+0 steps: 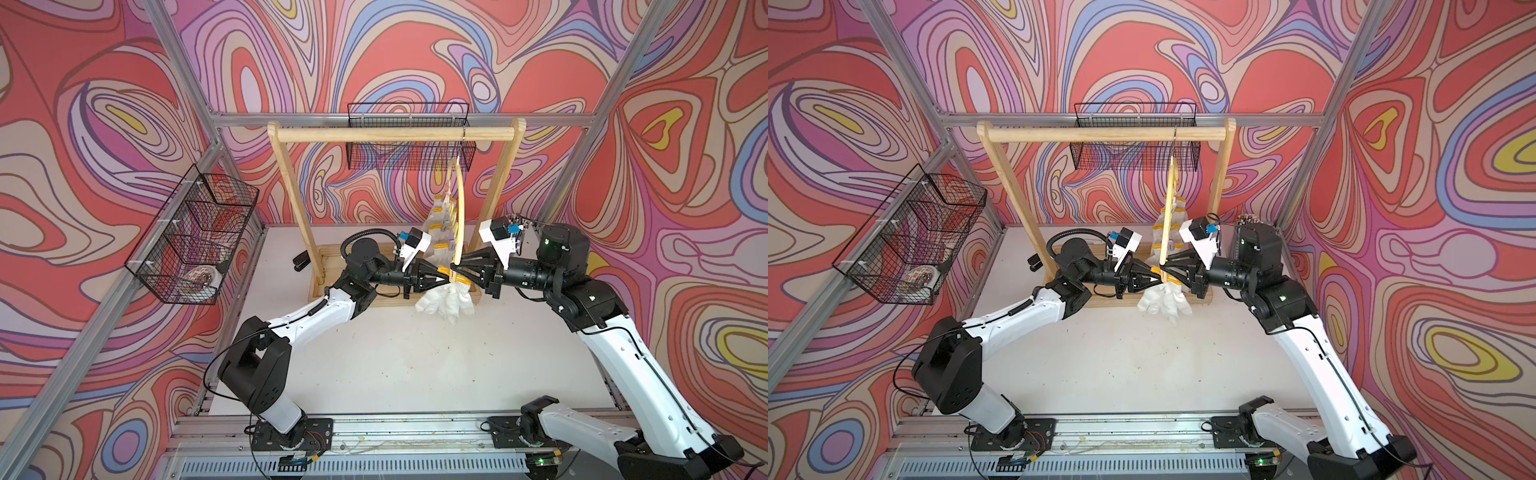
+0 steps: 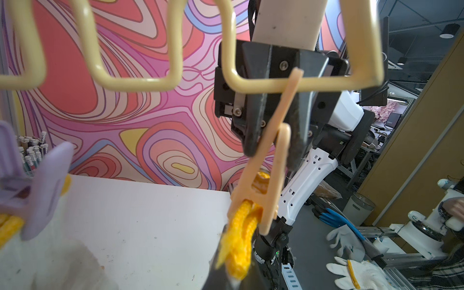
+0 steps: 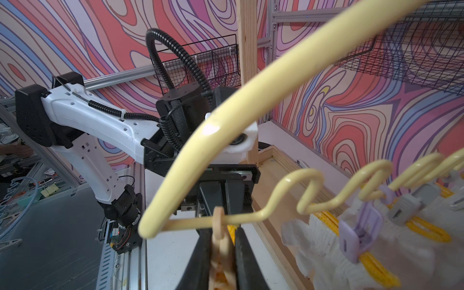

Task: Clip the gloves onto a hanger to dry
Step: Clamp the glove onto the hanger.

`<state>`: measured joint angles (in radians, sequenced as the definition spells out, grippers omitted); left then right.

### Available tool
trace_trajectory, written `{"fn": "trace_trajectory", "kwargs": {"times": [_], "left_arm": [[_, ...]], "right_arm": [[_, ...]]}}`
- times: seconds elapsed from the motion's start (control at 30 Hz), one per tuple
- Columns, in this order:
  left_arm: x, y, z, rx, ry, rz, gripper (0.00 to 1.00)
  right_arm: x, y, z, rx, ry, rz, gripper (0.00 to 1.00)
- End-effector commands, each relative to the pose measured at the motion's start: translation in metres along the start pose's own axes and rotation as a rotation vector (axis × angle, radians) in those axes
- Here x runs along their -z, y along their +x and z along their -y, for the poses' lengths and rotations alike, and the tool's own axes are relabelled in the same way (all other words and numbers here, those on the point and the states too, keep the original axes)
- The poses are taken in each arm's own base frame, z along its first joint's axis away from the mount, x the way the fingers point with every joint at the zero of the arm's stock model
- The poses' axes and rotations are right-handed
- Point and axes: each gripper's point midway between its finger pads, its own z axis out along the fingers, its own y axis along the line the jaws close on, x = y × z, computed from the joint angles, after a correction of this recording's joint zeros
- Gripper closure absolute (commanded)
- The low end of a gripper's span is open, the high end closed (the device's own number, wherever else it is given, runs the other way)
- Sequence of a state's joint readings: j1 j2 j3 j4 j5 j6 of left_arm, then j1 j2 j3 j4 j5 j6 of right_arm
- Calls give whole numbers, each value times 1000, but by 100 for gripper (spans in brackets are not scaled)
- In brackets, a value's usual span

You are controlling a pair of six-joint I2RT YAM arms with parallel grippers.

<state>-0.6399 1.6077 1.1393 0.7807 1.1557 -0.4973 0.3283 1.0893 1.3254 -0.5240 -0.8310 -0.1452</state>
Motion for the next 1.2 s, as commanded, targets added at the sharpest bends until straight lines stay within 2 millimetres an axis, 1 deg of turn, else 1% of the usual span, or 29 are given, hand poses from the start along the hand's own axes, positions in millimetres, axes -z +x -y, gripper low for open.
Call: {"fn": "trace_trajectory", "kwargs": {"times": [0.0, 0.2, 0.37, 0.67, 0.7, 0.87, 1.03, 1.1, 1.13, 1.17], "left_arm": [[0, -23, 10, -34, 28, 24, 100], [-1, -24, 8, -3, 15, 14, 100], [1, -25, 13, -18, 21, 16, 100], [4, -18, 16, -37, 10, 4, 100], [4, -19, 17, -41, 10, 5, 100], [5, -20, 19, -51, 12, 1, 100], [5, -21, 20, -58, 5, 2, 100], [6, -22, 20, -64, 0, 4, 100], [6, -23, 21, -67, -2, 7, 100], [6, -24, 21, -71, -5, 10, 100]], "right_arm": [[-1, 9, 5, -18, 21, -33, 100], [1, 12, 4, -4, 32, -52, 100], [2, 13, 4, -8, 36, -52, 100], [2, 12, 6, -22, 47, -48, 100], [2, 13, 6, -28, 49, -52, 97], [2, 14, 6, -40, 46, -58, 72], [2, 14, 5, -45, 43, -60, 61], [2, 16, 5, -54, 43, -67, 55], [2, 17, 5, -58, 42, -71, 42], [2, 18, 5, -62, 42, -75, 36]]}}
